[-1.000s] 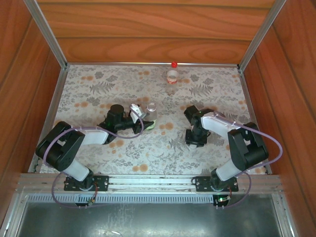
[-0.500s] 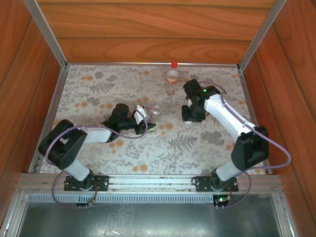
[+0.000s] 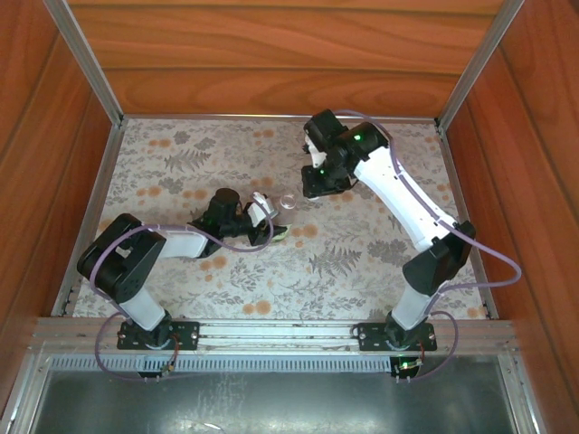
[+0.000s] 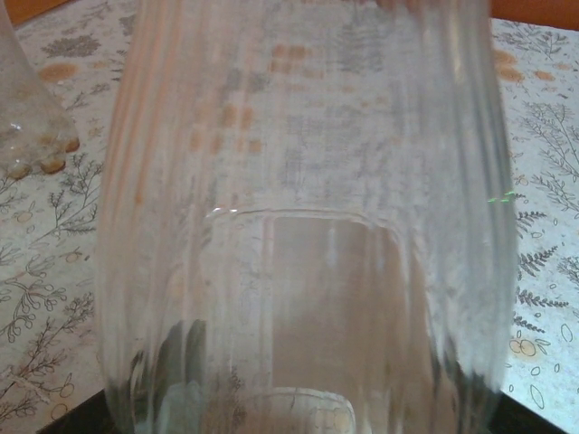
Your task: Screw on the bottle caps
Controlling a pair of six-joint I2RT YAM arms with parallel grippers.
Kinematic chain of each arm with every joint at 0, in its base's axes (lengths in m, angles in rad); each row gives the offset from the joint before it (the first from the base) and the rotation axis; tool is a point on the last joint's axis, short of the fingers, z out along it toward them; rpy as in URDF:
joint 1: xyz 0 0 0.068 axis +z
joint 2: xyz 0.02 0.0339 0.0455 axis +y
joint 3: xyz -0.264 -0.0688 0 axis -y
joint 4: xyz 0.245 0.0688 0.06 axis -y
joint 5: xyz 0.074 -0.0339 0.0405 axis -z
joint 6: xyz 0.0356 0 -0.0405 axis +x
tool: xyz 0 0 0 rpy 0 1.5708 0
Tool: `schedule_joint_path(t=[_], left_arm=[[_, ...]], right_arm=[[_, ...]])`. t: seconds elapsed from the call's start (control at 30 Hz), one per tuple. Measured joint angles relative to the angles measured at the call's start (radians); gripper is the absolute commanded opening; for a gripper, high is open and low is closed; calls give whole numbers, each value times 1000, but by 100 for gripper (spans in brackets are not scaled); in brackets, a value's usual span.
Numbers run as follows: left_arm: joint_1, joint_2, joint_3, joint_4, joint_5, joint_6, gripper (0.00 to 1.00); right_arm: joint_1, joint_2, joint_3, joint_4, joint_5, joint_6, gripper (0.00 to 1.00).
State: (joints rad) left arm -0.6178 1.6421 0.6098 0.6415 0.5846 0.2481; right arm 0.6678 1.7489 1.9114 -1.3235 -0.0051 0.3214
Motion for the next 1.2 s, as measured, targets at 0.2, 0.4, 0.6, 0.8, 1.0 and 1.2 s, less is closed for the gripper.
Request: schedule_joint_path(t=[0.2, 0.4, 0.6, 0.8, 1.0, 1.2], left_arm=[[0, 0, 1, -1, -4, 13, 53], [-12, -2, 0, -2, -12, 43, 53], [-15, -13, -2, -10, -16, 56, 53], [-15, -17, -5, -12, -28, 68, 53], [-15, -19, -5, -19, -33, 70, 53], [-15, -23, -5, -26, -31, 70, 53]], right_arm=[[28, 58, 81, -17, -35, -10, 46], [39, 100, 89, -16, -65, -18, 46], [40, 113, 85, -8, -93, -18, 45], [40, 113, 50, 1, -125, -18, 45], [40, 113, 31, 3, -144, -18, 45], [40, 113, 25, 24, -156, -18, 45]])
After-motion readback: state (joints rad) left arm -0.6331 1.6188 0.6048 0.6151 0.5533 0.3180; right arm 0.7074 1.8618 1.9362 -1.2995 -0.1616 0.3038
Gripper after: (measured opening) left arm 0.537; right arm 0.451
